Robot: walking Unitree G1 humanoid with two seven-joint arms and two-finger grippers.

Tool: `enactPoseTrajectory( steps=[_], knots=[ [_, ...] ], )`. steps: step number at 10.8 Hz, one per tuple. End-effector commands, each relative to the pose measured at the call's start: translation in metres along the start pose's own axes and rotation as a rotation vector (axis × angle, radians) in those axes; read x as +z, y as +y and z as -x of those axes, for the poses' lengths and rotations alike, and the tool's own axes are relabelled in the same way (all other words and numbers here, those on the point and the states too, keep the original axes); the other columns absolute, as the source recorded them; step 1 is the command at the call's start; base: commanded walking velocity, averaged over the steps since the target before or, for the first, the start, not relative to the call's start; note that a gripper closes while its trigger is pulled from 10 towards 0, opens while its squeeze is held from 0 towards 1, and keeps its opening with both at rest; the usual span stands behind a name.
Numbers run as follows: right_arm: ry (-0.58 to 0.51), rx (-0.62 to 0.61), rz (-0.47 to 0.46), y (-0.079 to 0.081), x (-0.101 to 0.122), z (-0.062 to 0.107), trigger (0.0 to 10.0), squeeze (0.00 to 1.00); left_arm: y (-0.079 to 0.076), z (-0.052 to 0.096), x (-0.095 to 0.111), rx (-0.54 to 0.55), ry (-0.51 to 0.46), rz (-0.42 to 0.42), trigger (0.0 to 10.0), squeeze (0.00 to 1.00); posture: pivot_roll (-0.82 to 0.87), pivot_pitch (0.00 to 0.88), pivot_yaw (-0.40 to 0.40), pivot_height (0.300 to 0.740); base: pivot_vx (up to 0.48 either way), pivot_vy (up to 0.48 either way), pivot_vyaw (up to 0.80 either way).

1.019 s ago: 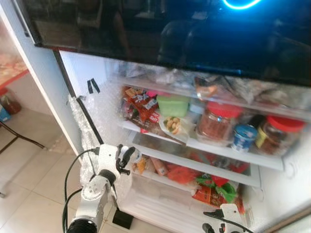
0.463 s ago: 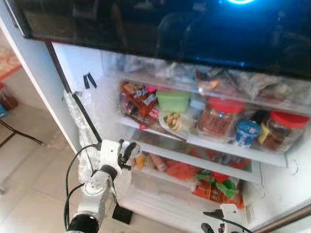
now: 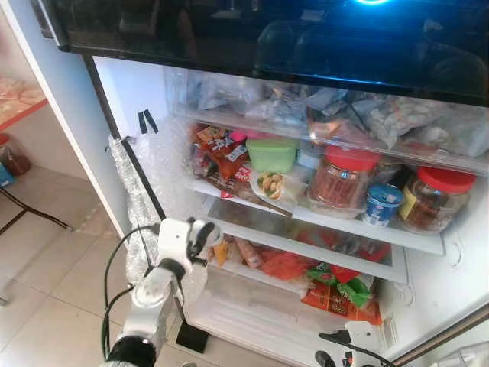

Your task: Restocking fridge

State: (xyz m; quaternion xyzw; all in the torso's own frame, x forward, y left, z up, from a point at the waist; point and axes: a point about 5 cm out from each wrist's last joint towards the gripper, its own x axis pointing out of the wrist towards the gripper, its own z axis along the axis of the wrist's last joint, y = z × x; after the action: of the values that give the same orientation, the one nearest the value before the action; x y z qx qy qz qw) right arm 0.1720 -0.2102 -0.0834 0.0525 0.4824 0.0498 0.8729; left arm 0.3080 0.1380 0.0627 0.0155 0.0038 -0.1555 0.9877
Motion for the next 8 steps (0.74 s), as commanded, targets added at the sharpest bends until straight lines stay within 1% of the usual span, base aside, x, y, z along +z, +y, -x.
enactPoseTrajectory(
  steps=[1,3,4,5,6,7,8],
  knots=[
    [-0.013,-0.006,-0.011,-0.002,0.002,0.001,10.0,0.00,0.000,-0.006,0.010,-0.016,-0.042,-0.041,10.0,0.00,0.05,0.000,-0.012,0.677,0.000,0.000,0.00],
    [-0.011,0.009,-0.006,-0.001,0.002,0.001,10.0,0.00,-0.002,-0.009,0.014,-0.039,-0.050,-0.078,10.0,0.00,0.05,0.001,-0.011,0.677,0.000,0.000,0.00],
    [-0.001,0.006,0.017,-0.002,0.001,0.001,10.0,0.00,-0.004,-0.011,0.015,-0.044,-0.054,-0.089,10.0,0.00,0.05,0.004,-0.012,0.677,0.000,0.000,0.00],
    [-0.004,0.000,0.010,-0.002,0.001,0.001,10.0,0.00,-0.005,-0.014,0.017,-0.050,-0.058,-0.090,10.0,0.00,0.05,0.004,-0.010,0.677,0.000,0.000,0.00],
    [-0.008,-0.015,-0.010,-0.003,0.000,0.001,10.0,0.00,-0.006,-0.017,0.016,-0.064,-0.049,-0.087,10.0,0.00,0.04,0.006,-0.010,0.677,0.000,0.000,0.00],
    [-0.008,-0.014,-0.007,-0.002,-0.001,0.001,10.0,0.00,-0.007,-0.017,0.013,-0.076,-0.033,-0.078,10.0,0.00,0.03,0.011,-0.007,0.677,0.000,0.000,0.00],
    [-0.012,-0.016,-0.014,-0.003,-0.003,0.002,10.0,0.00,-0.007,-0.018,0.007,-0.095,0.003,-0.113,10.0,0.00,0.02,0.020,-0.006,0.677,0.000,0.000,0.00]
  ],
)
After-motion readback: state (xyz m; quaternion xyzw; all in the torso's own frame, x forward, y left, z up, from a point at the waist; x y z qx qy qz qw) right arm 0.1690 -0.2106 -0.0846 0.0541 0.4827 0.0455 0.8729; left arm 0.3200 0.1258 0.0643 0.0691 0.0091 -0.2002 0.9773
